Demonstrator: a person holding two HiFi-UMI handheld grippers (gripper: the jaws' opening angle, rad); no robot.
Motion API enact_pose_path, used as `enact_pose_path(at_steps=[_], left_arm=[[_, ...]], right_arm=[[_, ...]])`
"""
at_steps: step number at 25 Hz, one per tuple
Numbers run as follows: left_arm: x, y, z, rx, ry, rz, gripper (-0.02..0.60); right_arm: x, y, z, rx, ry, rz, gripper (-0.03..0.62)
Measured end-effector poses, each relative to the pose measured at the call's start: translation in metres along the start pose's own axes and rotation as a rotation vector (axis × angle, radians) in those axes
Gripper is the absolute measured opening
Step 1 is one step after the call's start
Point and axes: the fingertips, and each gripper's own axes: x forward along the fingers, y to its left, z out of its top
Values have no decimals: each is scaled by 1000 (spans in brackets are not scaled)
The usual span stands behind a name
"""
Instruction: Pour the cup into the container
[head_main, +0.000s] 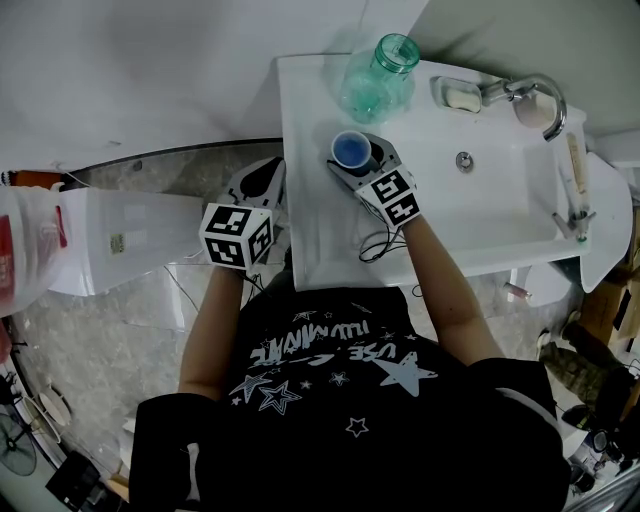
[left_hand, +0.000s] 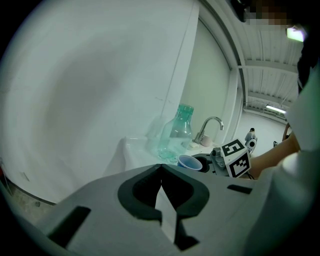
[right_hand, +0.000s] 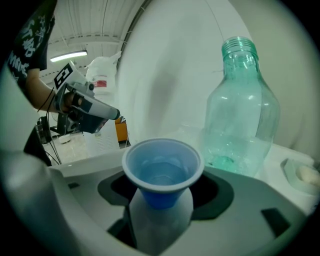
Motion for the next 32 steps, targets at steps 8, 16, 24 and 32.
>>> enact_pose_path(at_steps=[8, 16, 24, 32], left_arm=[[-4, 1, 0, 9, 2, -32, 11], [-9, -3, 0, 28, 6, -99, 11], [-7, -22, 3, 82, 10, -250, 11], [-17, -41, 4, 95, -3, -280, 11]], right_arm=[[-2, 3, -4, 20, 33, -14, 327], [-17, 5, -15, 53, 68, -98, 356], [-71, 1, -22, 137, 65, -314, 353], [-129, 9, 5, 186, -66, -443, 196]])
